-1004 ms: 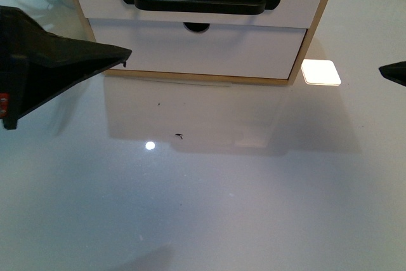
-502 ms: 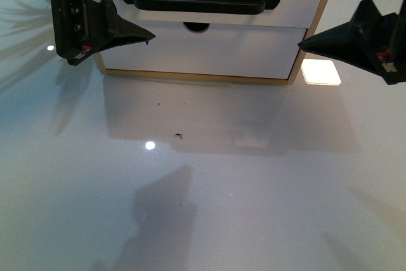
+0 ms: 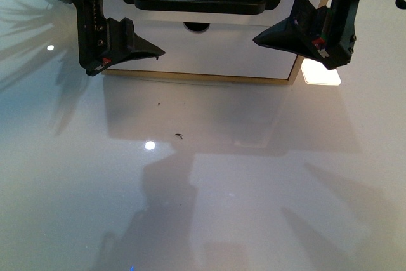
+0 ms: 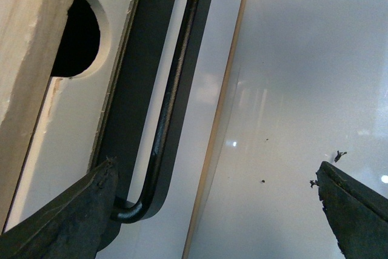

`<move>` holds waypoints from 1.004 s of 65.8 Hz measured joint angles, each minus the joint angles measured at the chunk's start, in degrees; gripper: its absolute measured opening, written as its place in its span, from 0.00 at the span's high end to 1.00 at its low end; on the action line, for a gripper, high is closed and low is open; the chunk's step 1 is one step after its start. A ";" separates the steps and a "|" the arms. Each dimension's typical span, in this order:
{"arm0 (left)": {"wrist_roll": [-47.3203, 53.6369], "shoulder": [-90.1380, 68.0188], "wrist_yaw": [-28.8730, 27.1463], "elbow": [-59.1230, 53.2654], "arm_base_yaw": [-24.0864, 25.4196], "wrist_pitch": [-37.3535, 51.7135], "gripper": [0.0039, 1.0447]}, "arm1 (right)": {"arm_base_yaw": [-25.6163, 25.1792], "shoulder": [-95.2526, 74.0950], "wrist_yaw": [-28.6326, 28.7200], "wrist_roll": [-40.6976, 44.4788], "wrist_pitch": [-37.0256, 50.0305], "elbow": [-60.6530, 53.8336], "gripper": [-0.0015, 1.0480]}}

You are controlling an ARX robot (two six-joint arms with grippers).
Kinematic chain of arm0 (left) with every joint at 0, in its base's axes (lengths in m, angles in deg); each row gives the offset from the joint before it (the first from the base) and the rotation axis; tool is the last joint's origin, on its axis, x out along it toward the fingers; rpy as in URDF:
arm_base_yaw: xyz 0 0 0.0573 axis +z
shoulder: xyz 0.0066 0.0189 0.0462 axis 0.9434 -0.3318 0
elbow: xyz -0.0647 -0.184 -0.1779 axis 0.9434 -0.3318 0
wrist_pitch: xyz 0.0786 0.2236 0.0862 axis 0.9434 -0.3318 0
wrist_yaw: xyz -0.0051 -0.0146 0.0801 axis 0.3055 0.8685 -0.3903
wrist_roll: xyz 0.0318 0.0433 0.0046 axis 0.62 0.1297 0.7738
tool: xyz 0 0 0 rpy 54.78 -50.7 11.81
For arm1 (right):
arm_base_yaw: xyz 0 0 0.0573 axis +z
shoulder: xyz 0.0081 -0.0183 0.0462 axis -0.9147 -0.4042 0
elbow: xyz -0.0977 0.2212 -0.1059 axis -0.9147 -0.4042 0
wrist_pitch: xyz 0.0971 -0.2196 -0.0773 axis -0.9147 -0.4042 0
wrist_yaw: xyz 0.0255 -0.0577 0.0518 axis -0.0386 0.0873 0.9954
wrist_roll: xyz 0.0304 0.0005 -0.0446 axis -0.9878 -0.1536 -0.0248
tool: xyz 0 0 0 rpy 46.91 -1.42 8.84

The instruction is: Pull drawer

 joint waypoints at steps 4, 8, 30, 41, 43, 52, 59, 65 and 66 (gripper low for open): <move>0.35 -0.20 -0.42 0.11 -0.17 -0.39 0.07 | 0.13 -0.70 0.07 -0.24 0.13 0.74 0.09; 0.44 -0.57 -0.68 0.26 -0.26 -0.39 0.07 | 0.24 -1.29 0.33 -0.31 0.33 1.51 0.09; 0.46 -2.27 -0.87 0.77 -0.39 -0.20 0.07 | 1.44 -4.66 1.79 -0.90 1.40 4.15 0.09; 0.39 -2.69 -0.83 0.77 -0.42 0.48 0.07 | 2.45 -5.99 1.86 -0.90 2.10 5.03 0.09; 0.39 -2.73 -0.83 0.77 -0.44 0.52 0.07 | 2.60 -6.45 1.88 -0.90 2.14 5.35 0.09; 0.33 -2.73 -0.72 0.77 -0.44 0.55 0.07 | 3.26 -8.35 2.03 -1.07 1.92 6.34 0.09; 0.24 -2.73 -0.72 0.77 -0.42 0.55 0.07 | 3.58 -9.03 2.34 -1.57 1.88 6.45 0.09; 0.20 -2.73 -0.68 0.77 -0.37 0.63 0.07 | 3.65 -9.62 2.08 -1.73 2.34 6.78 0.09; 0.17 -2.73 -0.68 0.77 -0.35 0.66 0.07 | 3.65 -9.75 2.03 -1.73 2.43 6.82 0.09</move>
